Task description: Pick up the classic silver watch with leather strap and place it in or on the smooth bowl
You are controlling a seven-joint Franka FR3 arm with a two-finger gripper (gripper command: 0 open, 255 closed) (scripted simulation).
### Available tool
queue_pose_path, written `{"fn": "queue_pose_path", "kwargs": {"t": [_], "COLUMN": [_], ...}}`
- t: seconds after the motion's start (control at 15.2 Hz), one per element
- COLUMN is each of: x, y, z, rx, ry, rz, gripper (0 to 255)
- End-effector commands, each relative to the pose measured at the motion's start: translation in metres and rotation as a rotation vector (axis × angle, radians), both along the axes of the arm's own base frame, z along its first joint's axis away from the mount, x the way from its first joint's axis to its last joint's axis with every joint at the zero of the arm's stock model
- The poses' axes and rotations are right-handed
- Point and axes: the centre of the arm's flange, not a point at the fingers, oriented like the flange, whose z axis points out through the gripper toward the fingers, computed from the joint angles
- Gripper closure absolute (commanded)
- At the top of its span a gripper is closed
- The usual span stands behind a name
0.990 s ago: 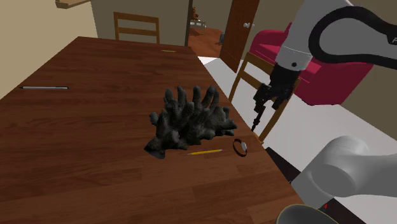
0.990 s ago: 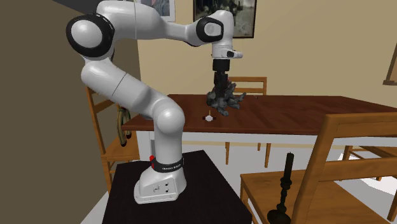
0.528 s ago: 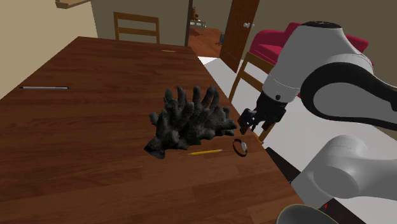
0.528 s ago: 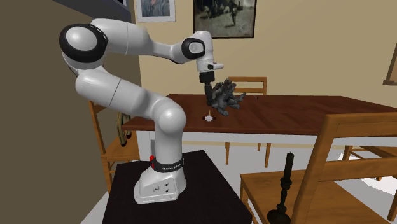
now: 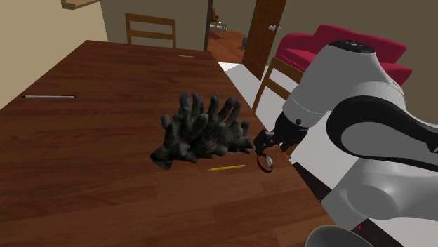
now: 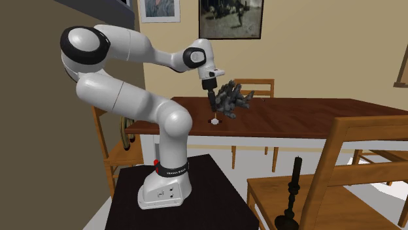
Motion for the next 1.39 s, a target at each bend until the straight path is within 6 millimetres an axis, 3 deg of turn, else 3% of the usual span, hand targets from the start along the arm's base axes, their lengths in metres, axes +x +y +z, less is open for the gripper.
{"fn": "queue_pose_path", "kwargs": {"t": [0.0,0.46,0.53,1.12,1.32], "x": [0.003,0.003,0.003,0.003,0.003], "y": [-0.014,-0.014,-0.015,-0.014,-0.014], "z": [-0.031,-0.031,-0.031,-0.031,-0.015], "rx": [-0.027,-0.027,-0.027,-0.027,-0.027], "ry": [0.051,0.051,0.051,0.051,0.051], "rz": [-0.027,-0.027,-0.027,-0.027,-0.027], "gripper": [0,0,255,255,255]}}
